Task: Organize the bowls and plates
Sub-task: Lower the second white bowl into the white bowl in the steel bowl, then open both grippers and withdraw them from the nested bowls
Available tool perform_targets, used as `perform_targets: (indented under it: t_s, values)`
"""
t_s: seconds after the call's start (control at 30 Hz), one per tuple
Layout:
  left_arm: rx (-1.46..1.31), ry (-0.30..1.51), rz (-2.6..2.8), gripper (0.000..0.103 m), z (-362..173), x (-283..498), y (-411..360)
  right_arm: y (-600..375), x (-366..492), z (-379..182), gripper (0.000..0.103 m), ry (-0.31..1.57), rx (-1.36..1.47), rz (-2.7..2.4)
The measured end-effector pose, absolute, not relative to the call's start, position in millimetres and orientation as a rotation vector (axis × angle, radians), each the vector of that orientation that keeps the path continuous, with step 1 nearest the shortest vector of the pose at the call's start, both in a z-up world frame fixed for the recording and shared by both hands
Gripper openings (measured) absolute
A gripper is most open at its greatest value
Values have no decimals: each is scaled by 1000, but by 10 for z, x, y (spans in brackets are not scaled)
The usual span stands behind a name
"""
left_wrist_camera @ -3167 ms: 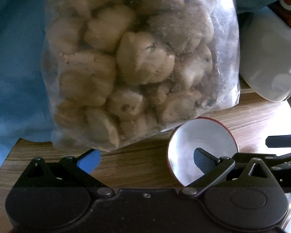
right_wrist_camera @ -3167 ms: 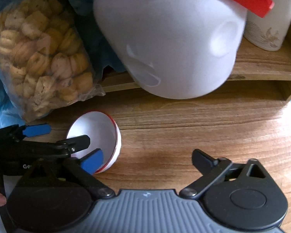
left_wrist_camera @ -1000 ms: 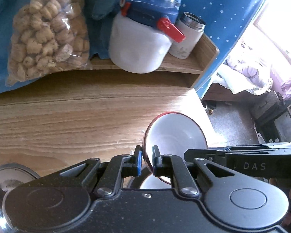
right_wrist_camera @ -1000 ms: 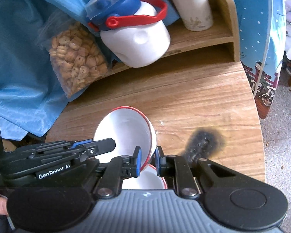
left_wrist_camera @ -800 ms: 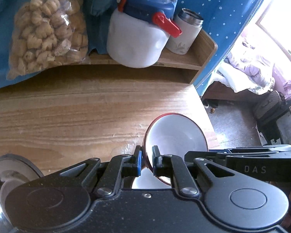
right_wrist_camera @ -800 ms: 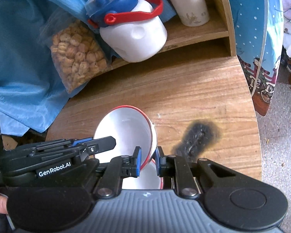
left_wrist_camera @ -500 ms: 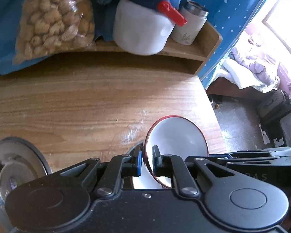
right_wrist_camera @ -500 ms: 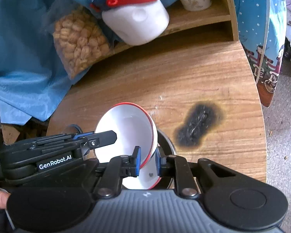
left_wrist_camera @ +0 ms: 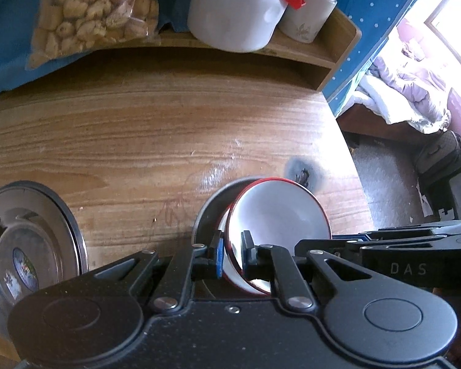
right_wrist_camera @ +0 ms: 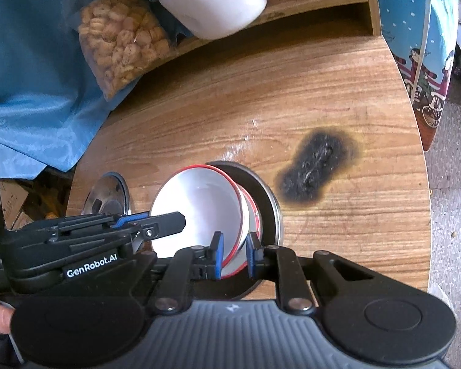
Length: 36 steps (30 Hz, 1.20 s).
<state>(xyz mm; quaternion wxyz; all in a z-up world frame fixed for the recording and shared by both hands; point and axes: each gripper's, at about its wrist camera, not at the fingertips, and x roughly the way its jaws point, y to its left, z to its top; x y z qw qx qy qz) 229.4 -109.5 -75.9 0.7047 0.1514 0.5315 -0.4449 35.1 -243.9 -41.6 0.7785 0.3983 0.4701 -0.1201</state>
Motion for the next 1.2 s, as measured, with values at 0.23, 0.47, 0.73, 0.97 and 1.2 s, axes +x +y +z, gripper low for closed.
perform_targets:
  t_s: [0.23,0.47,0.73,0.97,1.2]
  values:
    - [345,1193,-983,12,-778,2261,-1079,-2414,337,-409,18,1019,861,-267]
    - [351,1197,-976,12,-785,2262,-1068,-2384,340,-404,18,1023,854,-270]
    - [344,1204,-964,13,-808,2284,-1056,-2338,374,-379,18,1032,833,-278]
    - [353,1198,-968,14,-811,2277,-1069,-2339,387,-367,19,1036,826,-289]
    - [342,1199,-968,15,-819,2306,-1077,-2347,388,-369,22,1038,826,-305]
